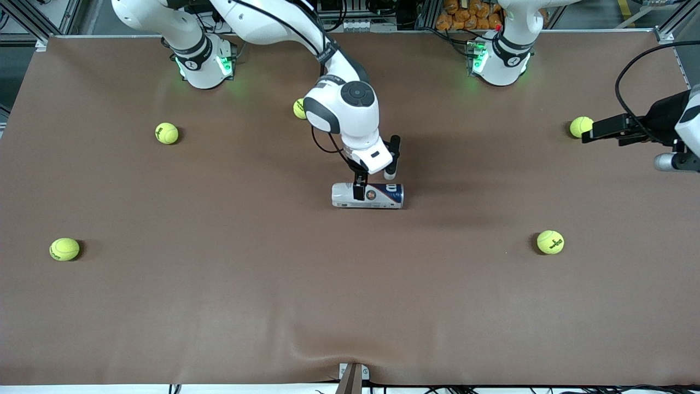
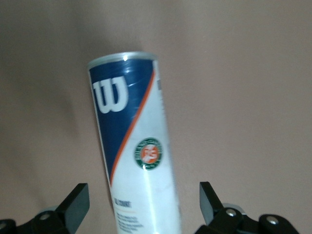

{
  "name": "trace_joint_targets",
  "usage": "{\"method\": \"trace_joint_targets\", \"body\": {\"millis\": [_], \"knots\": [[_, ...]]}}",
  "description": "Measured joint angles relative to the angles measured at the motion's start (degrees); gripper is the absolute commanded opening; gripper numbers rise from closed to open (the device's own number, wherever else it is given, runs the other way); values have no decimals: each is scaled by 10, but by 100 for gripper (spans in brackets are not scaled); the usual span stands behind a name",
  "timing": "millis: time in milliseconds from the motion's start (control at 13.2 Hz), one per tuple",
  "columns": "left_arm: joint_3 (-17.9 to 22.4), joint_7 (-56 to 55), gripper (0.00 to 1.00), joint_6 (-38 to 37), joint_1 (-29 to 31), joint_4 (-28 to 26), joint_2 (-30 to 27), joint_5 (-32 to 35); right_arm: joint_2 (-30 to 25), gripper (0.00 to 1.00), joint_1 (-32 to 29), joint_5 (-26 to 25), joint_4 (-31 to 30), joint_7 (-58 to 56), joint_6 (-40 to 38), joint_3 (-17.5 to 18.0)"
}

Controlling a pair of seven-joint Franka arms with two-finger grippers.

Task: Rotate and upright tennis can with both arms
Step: 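Release the can and retract the right gripper while the left gripper approaches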

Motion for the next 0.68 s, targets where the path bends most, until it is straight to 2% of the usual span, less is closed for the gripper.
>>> {"method": "trace_joint_targets", "body": {"millis": [302,529,680], "knots": [[1,-1,100,2,20,-20,22,-82,-79,100,-28,46,23,0,-141,-11],[1,-1,100,14,27,-44,30,-124,-140,100,-104,56,64,18,-292,-19],[1,-1,100,40,28,-78,30,-162,-156,100,-163,56,120,33,-400,-22]]}}
